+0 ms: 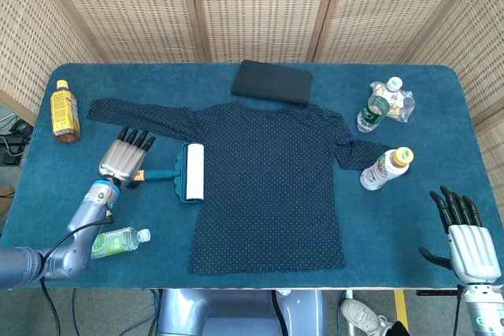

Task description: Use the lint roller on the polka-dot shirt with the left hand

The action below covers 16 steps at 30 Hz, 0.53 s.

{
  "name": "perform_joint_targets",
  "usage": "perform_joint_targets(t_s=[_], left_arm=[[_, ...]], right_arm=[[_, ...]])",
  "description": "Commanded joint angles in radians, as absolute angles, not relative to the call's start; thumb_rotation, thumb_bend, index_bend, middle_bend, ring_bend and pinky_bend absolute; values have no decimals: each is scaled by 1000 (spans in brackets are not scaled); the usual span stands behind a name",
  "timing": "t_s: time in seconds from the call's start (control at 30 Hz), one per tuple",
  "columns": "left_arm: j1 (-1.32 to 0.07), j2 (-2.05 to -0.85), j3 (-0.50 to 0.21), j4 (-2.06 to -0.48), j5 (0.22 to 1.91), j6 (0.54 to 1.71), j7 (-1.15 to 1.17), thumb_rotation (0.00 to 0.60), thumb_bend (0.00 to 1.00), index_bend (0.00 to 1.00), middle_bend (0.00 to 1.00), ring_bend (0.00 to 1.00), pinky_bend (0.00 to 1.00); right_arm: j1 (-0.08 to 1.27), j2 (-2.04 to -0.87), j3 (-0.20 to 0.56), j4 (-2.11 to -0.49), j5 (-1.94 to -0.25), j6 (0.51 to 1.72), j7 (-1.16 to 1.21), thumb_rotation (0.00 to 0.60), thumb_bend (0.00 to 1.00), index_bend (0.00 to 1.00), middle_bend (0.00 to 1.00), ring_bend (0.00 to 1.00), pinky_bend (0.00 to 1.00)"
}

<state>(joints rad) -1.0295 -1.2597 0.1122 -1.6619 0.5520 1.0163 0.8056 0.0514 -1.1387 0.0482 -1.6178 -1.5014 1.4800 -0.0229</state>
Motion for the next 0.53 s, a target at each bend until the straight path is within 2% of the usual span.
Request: perform_joint_targets(t_s=[0.03,0.17,0.27,0.53], left_arm=[[-884,-1240,89,-1706,755,1149,583,600,231,0,0,0,0],[-700,-1270,120,-1693,1052,1384,345,600,230,0,0,0,0],[-594,-1307,156,-1643,1186,1503,249,600,225,0,0,0,0],[-423,-1346,206,-1563,1328,1641,181,600,218,0,0,0,0]], right_arm=[[51,-1138,48,-1619,-1505,1483,-24,600,59,4,0,0,0],[51,-1137,48,-1624,-1517,1492,-27,600,58,4,0,0,0],[50,-1138,49,-1627,-1522,1500,-33,600,59,4,0,0,0],[45,-1135,52,-1632,-1528,1517,-42,600,59,4,0,0,0]])
